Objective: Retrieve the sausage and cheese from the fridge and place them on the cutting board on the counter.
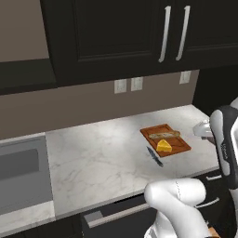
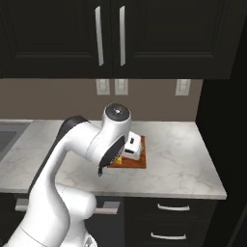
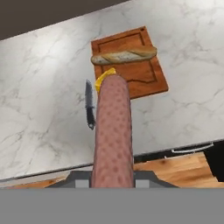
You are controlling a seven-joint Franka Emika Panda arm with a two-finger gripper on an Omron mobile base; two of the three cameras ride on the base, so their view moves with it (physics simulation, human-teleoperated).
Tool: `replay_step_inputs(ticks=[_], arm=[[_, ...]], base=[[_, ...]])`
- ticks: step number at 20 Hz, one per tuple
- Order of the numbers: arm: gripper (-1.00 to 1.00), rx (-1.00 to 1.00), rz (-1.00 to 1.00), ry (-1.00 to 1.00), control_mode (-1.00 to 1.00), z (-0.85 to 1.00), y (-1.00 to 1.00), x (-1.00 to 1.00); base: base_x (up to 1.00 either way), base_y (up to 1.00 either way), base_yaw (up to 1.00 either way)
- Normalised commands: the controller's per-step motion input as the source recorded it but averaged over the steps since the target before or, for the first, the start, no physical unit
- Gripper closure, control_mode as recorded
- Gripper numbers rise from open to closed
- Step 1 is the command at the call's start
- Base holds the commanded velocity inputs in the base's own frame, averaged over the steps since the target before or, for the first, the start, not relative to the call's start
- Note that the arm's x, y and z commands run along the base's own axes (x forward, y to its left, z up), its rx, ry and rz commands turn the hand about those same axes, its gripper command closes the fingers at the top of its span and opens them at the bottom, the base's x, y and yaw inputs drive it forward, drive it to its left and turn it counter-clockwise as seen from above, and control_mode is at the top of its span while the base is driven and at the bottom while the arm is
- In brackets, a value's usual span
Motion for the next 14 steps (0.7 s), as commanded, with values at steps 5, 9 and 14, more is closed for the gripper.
replay_step_inputs(ticks=[5, 9, 14], arm=[[1.00, -0.05, 0.23, 0.08, -1.00, -0.27, 0.01, 0.22], [1.00, -0.07, 0.08, 0.09, -1.00, -0.34, 0.15, 0.28], [1.00, -0.01, 0.02, 0.07, -1.00, -0.43, -0.01, 0.33]], base=[[0.00, 0.00, 0.00], [0.00, 0.00, 0.00], [0.00, 0.00, 0.00]])
